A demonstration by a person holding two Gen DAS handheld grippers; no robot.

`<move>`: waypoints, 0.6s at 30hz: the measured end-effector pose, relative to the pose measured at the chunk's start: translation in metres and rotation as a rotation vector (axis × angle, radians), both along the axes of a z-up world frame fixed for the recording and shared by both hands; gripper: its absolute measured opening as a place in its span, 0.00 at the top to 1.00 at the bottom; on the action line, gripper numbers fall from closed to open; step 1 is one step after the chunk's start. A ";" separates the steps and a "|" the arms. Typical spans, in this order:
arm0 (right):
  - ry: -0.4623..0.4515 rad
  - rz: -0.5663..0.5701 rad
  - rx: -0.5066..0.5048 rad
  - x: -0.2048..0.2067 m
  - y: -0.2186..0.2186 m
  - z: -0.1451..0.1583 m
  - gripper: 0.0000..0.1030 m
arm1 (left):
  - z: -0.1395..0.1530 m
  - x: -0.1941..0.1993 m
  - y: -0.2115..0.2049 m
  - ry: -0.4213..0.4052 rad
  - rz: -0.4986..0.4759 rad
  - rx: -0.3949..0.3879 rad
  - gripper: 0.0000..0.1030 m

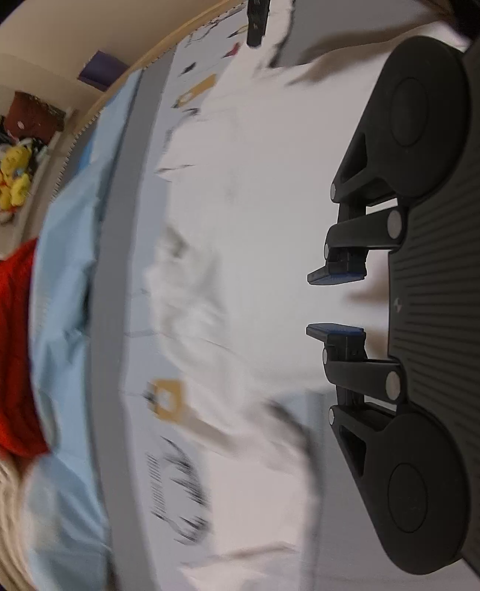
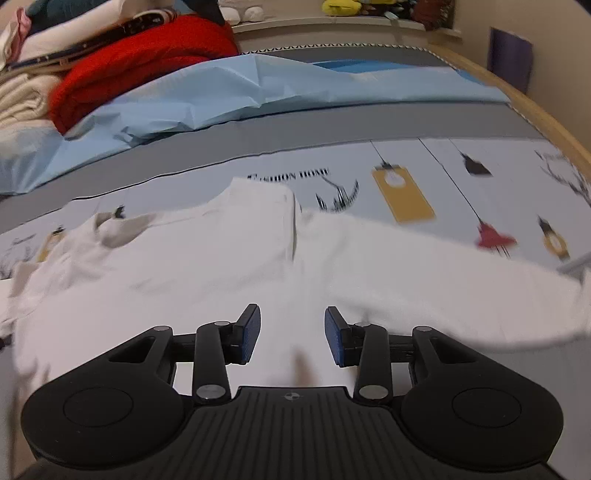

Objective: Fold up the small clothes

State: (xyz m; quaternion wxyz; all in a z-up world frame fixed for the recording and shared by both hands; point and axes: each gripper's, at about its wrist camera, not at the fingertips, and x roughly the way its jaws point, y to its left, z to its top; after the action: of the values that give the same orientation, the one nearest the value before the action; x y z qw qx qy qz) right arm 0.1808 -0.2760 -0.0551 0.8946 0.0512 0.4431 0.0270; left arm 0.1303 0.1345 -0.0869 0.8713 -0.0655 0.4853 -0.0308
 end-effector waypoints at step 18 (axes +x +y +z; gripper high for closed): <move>0.373 -0.053 -0.106 -0.181 -0.050 -0.073 0.53 | -0.070 -0.173 0.037 0.369 0.170 -0.090 0.71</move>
State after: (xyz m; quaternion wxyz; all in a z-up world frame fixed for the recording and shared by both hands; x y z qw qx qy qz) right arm -0.0007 -0.3259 -0.1283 0.7989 0.0200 0.6004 -0.0301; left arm -0.0431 0.1714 -0.1567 0.7632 -0.1496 0.6277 0.0336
